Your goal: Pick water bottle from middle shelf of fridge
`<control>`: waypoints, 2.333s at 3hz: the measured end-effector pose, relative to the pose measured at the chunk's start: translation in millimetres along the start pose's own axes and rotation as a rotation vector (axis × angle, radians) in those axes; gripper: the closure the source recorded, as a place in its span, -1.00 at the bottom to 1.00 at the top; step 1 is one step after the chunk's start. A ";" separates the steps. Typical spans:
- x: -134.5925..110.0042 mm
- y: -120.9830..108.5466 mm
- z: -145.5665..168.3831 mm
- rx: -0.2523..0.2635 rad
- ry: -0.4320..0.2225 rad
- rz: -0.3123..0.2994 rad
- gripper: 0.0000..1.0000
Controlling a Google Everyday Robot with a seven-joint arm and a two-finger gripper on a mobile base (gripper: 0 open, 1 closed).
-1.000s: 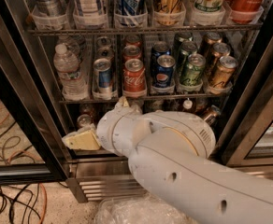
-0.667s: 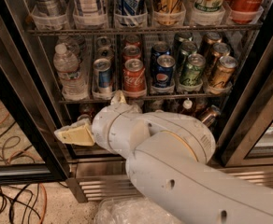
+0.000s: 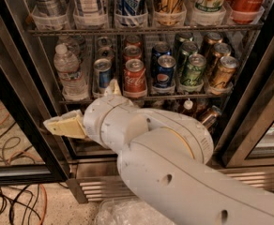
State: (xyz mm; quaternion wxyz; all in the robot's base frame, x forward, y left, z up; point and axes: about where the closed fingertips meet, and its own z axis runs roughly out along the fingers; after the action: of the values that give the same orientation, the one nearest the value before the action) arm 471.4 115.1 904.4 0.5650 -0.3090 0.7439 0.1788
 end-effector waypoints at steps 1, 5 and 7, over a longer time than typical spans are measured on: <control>-4.6 16.9 16.9 -0.057 -0.004 -0.022 -1.00; 50.8 13.9 104.2 -0.028 -0.016 0.013 -1.00; 52.7 25.9 151.2 0.084 -0.047 0.026 -1.00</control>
Offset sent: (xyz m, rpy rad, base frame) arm 0.1023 0.1974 -0.0611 0.0017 0.0851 0.1458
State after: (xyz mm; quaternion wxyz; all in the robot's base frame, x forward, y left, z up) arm 555.5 213.8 807.0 0.5924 -0.2708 0.7413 0.1620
